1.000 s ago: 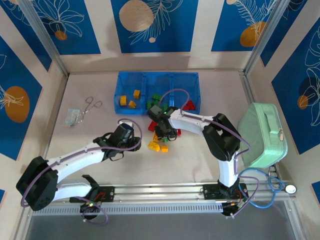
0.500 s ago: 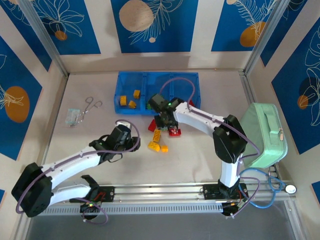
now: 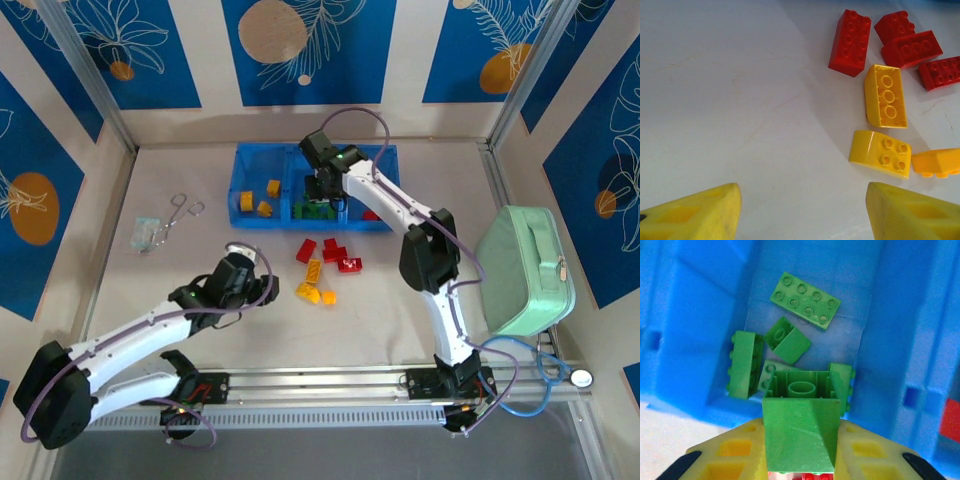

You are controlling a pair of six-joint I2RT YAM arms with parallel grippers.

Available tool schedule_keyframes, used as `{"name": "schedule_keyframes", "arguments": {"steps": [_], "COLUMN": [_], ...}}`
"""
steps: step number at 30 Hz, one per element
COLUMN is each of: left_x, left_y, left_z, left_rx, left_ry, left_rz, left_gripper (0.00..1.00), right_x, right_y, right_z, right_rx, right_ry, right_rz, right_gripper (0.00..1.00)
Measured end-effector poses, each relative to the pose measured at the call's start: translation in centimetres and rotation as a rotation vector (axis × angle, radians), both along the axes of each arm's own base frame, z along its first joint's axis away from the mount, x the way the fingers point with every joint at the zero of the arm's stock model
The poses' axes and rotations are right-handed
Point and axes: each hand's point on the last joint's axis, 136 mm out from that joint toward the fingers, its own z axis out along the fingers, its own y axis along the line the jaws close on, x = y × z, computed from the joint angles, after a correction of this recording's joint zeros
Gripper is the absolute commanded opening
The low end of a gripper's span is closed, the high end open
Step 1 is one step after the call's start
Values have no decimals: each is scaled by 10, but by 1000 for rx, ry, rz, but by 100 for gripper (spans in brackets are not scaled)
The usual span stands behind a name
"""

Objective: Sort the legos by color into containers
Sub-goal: Place the lego in the container, then pick up the lego from the center of the table.

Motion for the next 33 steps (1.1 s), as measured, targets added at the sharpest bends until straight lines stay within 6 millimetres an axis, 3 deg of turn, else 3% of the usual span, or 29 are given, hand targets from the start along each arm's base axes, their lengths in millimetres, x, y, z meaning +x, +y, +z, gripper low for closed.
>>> {"name": "schedule_keyframes", "arguments": {"steps": [3,11,14,19,23,28,33], "left_x": [-3,-12,-16,-21,-21,-16,-14], "left_y": [-2,-15,-21,-29,-30,-39,-73], "left_z": [2,3,-1,-13,-9,5,2], "left_rx": [-12,-29,-22,-7,-18,-6,67], "left_ry": [-1,4,20,70,59,55,85], "left_rz": [-15,-75,-114,-151,-151,-185,-288], "left_gripper": [67,73,74,74,80,79,79], "right_x": [7,6,-18,-67,-104,-141,-161], "right_y": [3,5,-1,-5,-5,-18,-46], "right_z": [-10,6,8,28,39,13,-13], "right_rx": [-25,-31,-43,16,74,68,75], "right_ry": [19,0,16,-4,-35,-1,45], "right_rz": [16,31,47,122,202,238,168], "right_gripper": [58,62,62,62,63,63,63]}}
